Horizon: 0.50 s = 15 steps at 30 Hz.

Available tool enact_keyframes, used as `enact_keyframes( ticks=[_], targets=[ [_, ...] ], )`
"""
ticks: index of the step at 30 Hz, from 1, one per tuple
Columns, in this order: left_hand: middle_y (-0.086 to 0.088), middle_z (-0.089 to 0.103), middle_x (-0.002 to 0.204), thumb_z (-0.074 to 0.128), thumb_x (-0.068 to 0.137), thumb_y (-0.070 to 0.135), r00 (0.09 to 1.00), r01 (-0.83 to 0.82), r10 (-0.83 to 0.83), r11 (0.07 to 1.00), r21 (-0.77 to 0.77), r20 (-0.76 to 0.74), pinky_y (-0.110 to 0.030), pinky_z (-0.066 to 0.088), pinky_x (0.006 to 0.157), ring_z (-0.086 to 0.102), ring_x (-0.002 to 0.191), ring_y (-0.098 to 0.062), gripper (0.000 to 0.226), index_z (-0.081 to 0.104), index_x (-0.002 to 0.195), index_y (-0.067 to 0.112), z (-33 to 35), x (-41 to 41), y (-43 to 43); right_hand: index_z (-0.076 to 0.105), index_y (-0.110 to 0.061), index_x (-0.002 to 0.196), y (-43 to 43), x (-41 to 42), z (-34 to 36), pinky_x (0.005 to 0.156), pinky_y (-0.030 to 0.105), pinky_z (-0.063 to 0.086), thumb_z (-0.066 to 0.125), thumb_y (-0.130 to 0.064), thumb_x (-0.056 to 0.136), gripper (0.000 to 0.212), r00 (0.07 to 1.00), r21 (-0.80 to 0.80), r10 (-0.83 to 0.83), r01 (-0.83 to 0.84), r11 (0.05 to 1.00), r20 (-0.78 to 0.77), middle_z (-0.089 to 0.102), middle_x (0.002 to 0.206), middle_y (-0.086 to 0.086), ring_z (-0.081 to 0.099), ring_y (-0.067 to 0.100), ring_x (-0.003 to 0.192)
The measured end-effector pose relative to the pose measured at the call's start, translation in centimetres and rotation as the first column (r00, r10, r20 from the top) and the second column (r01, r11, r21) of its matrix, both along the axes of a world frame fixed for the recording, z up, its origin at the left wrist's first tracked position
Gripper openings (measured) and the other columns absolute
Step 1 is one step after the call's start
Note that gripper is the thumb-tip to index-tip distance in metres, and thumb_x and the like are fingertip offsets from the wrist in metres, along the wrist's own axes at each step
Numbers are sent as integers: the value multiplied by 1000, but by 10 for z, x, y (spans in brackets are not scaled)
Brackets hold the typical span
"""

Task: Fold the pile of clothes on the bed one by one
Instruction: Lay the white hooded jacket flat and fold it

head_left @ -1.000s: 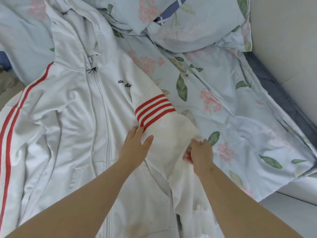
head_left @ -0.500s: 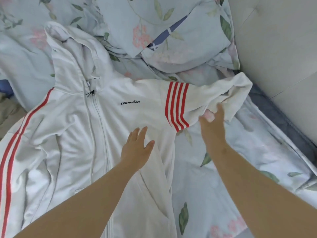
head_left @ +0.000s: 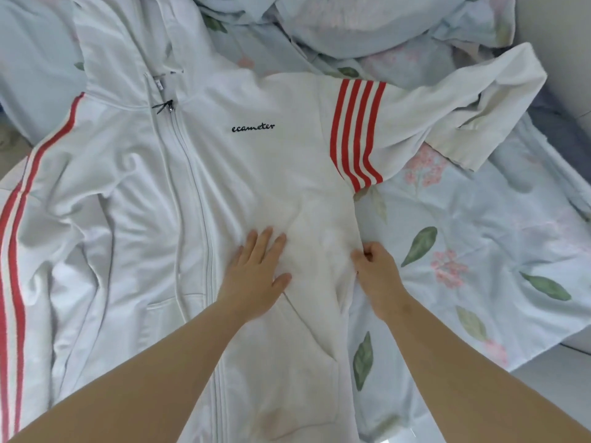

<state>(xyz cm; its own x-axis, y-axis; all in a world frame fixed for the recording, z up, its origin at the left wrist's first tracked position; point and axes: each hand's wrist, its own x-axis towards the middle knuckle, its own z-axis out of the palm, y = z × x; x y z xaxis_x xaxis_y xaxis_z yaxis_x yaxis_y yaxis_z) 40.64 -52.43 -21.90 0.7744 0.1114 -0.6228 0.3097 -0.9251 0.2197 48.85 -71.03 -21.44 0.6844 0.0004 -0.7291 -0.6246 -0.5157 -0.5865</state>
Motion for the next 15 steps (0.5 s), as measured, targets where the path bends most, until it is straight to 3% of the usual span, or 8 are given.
enact_keyframes(
  ticks=[2,3,5,7,10,15],
  targets=[
    [12,-28,149,0,80,62,999,23,-24,999,35,30,-31,-13,113,-24,142,-16,74,-21,145,31,-4,-20,-8,47,-13,88,1,-11,2,63,26,38,45,-11,94,7,994,-39,47,-43,998,97,50,78,-1,46,14,70],
    [10,-23,151,-1,77,61,998,30,-33,998,51,61,-32,-12,112,-21,142,-17,77,-20,145,30,-7,-31,-11,47,-14,91,1,-20,3,65,26,38,47,-8,93,7,985,-56,71,-63,996,154,50,81,-1,46,14,71],
    [-2,12,158,18,84,54,987,47,-61,994,94,150,-38,5,118,6,145,-27,76,6,152,22,-9,-55,-17,46,-16,91,-1,-44,4,67,23,36,53,-3,88,15,958,-114,160,-136,984,236,46,88,-2,45,12,72],
    [-8,37,149,32,86,47,973,95,-119,987,126,200,-42,17,113,27,138,-32,66,29,145,20,-10,-80,-21,51,-17,89,-5,-74,6,68,22,37,52,-1,86,17,927,-191,282,-239,952,246,43,89,-3,46,12,74],
    [-8,36,148,36,86,43,951,179,-198,979,101,239,-46,14,112,26,137,-32,61,33,143,22,-9,-118,-24,65,-11,95,-14,-116,6,82,30,44,46,1,88,24,887,-276,428,-373,886,174,46,94,-1,50,22,89],
    [-5,41,146,38,88,37,938,218,-223,975,49,267,-44,16,112,30,136,-28,52,39,138,25,-3,-171,-23,65,-19,112,-21,-161,26,86,26,39,41,-13,97,28,940,-228,305,-268,936,150,44,97,-9,50,17,99]
  ],
)
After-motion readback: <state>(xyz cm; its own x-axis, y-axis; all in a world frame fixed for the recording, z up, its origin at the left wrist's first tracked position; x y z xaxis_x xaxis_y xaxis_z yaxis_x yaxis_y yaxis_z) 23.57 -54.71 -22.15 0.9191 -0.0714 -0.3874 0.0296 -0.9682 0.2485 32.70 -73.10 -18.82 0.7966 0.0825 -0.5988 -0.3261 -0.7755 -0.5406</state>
